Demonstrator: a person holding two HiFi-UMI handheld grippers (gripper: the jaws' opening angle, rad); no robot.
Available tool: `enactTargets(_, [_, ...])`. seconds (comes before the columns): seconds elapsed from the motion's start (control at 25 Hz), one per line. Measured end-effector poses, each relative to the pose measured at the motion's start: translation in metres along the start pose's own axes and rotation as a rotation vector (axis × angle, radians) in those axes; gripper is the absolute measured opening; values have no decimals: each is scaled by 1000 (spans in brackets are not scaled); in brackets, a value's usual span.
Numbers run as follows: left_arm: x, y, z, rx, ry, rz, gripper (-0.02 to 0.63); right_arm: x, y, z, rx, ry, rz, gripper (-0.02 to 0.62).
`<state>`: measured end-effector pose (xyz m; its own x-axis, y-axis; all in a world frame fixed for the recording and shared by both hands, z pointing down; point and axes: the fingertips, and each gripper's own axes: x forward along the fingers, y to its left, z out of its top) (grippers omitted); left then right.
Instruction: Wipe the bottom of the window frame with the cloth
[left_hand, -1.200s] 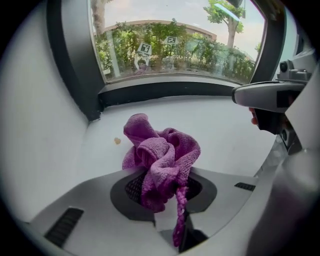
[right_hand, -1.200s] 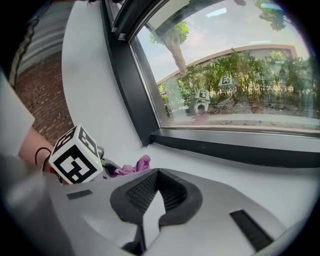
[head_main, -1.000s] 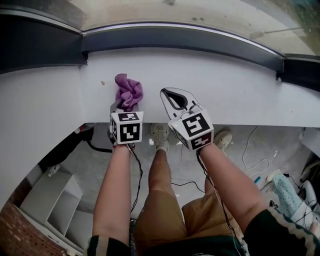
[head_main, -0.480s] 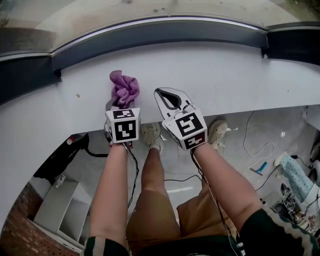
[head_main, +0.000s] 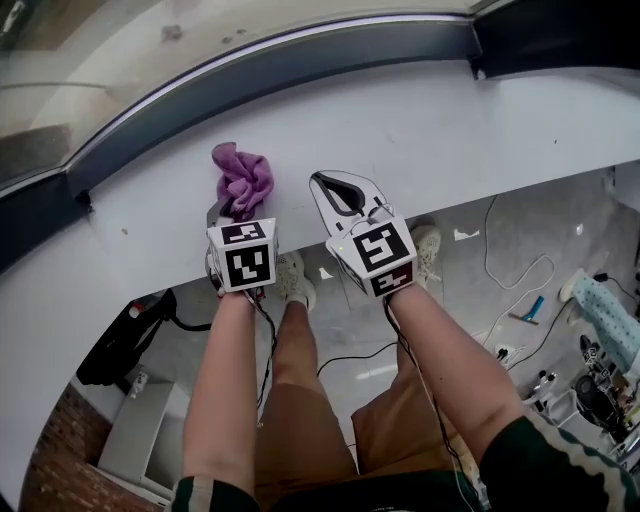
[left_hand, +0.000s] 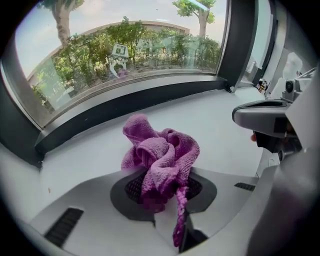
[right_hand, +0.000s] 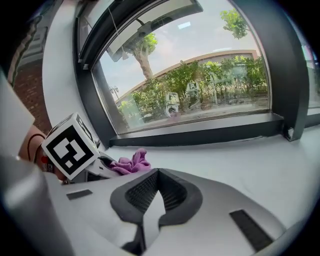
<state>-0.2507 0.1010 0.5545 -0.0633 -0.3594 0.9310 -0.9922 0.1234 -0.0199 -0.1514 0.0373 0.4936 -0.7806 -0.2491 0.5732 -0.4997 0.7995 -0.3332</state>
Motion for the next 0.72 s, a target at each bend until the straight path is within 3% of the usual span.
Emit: enactTargets(0.72, [15,-116,51,113,-50,-69,107,-71,-88,-12,68,-42,-110,14])
